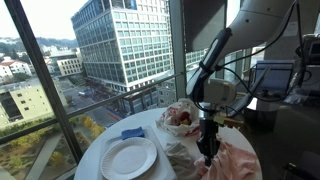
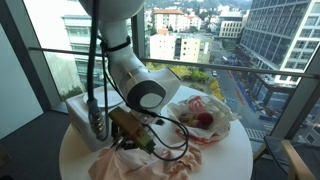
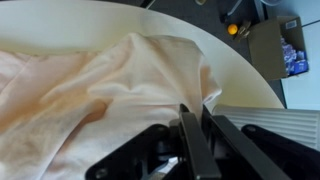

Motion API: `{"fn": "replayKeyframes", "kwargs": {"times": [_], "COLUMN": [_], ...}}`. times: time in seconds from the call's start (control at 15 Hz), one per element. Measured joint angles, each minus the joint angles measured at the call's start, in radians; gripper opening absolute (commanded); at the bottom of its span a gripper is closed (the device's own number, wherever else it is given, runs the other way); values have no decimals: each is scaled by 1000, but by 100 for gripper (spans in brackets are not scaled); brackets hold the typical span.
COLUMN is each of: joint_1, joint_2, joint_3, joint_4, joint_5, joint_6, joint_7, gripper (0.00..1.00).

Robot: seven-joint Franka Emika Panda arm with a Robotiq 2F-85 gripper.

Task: Unfold the peach t-shirt.

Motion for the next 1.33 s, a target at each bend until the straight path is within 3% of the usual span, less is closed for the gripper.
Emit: {"fn": "replayKeyframes", "kwargs": {"times": [0.27,0.47,0.53,1.33], "joint_1": [32,58,65,122], "joint_2": [31,28,27,181], "joint_3": [-31,-59,-68,-159], "joint_4": [18,23,28,146], "joint_5": [-19,-8,-2,47], "joint_6": [-84,-13,26,443], "joint_7": [-2,55,83,536], "gripper": [75,97,100,100]}}
